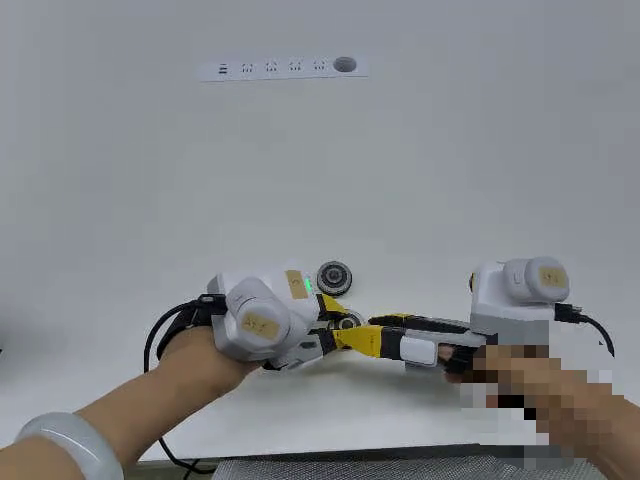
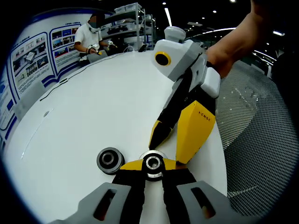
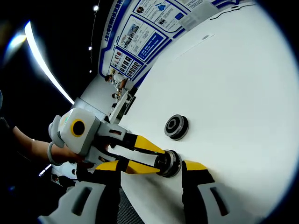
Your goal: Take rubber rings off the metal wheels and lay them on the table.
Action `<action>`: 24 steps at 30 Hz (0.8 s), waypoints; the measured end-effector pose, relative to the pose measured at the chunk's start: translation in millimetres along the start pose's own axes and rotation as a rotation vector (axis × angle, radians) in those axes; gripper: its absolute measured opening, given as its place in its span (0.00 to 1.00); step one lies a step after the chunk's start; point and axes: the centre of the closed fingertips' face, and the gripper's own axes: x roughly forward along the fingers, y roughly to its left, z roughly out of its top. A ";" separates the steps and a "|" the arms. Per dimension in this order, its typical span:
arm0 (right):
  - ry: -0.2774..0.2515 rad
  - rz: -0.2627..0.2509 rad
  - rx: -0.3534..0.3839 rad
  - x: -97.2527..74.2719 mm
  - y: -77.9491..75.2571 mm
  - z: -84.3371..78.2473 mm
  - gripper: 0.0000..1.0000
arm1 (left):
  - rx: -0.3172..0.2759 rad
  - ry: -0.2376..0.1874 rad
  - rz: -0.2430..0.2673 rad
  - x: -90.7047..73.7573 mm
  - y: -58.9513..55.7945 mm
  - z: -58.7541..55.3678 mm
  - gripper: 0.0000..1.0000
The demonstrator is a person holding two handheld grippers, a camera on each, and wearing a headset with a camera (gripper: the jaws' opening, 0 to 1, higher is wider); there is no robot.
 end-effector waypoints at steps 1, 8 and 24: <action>0.000 0.002 0.000 0.9 0.5 0.1 0.54 | 0.000 0.000 0.000 0.0 0.0 0.0 0.13; 0.014 0.019 -0.015 5.5 6.3 -1.0 0.56 | 0.001 0.001 -0.001 -0.7 -0.7 0.8 0.13; 0.025 0.031 -0.015 -3.4 9.4 -5.9 0.55 | -0.003 0.001 0.001 -1.4 0.0 0.2 0.13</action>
